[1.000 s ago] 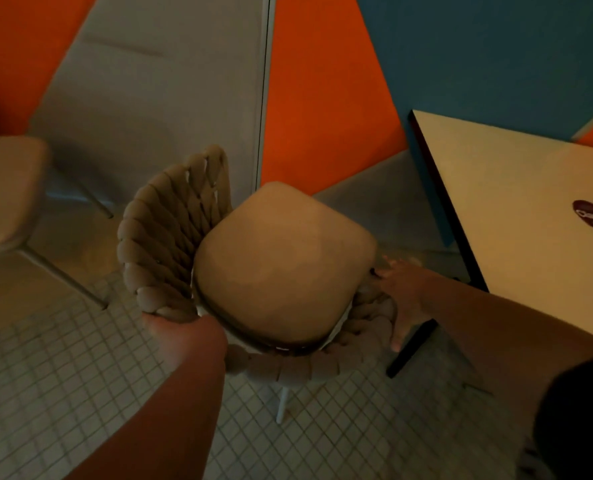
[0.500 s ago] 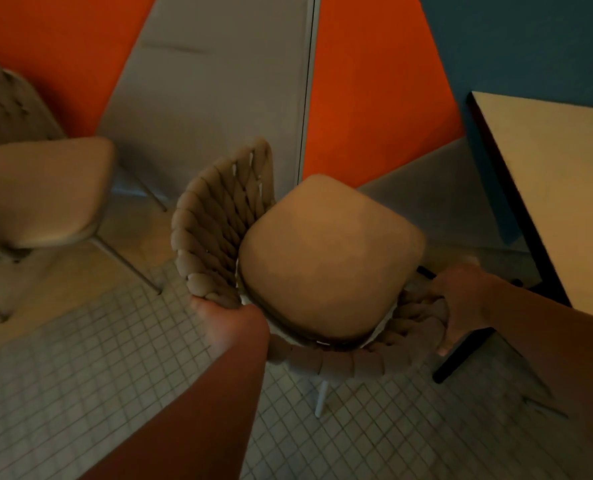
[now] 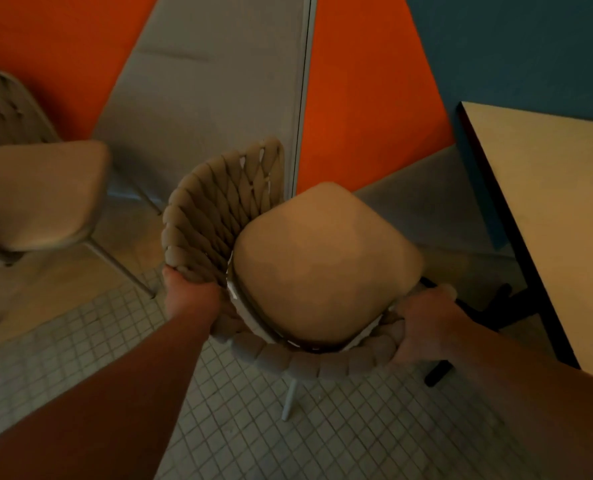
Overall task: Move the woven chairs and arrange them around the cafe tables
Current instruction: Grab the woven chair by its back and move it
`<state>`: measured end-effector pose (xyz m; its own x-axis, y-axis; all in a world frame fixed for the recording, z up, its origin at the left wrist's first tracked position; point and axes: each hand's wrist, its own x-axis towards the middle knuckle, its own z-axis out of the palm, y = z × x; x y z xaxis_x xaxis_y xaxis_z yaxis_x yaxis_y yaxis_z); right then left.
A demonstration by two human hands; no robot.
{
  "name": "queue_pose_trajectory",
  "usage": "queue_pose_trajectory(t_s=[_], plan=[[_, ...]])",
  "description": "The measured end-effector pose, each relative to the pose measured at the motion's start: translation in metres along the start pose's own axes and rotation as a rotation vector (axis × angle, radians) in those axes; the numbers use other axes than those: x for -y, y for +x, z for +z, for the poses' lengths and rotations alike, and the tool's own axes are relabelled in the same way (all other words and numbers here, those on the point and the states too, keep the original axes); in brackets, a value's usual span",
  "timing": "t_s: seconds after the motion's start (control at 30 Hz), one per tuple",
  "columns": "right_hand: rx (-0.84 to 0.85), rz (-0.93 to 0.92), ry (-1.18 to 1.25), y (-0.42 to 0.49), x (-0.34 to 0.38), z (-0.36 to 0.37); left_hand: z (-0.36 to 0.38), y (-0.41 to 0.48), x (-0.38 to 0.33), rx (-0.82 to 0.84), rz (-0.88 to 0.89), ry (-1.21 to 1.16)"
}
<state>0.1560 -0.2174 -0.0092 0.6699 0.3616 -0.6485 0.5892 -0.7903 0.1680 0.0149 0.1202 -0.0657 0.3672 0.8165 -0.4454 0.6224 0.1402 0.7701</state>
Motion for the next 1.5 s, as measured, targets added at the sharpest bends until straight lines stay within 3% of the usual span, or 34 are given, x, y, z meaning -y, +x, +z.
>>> queue_pose_trajectory(t_s=[0.23,0.4,1.07,1.17,1.23,1.33,1.5], plan=[[-0.034,0.047,0.069,-0.017,0.047,0.006,-0.017,0.033,-0.029,0.054,0.164,0.122],[-0.04,0.074,0.22,-0.019,0.075,0.017,-0.019,0.061,-0.048,0.12,0.2,0.187],[-0.148,0.185,0.295,-0.015,0.129,0.012,-0.012,0.127,-0.075,0.17,0.367,0.324],[-0.104,0.206,0.293,-0.018,0.13,0.006,-0.013,0.117,-0.068,0.103,0.322,0.234],[-0.037,0.212,0.291,-0.021,0.129,0.001,-0.017,0.106,-0.056,0.088,0.203,0.08],[0.009,0.213,0.312,-0.024,0.127,-0.003,-0.027,0.068,-0.033,0.093,0.081,-0.173],[0.008,0.195,0.451,-0.033,0.124,-0.006,-0.027,-0.027,-0.002,0.165,0.041,-0.403]])
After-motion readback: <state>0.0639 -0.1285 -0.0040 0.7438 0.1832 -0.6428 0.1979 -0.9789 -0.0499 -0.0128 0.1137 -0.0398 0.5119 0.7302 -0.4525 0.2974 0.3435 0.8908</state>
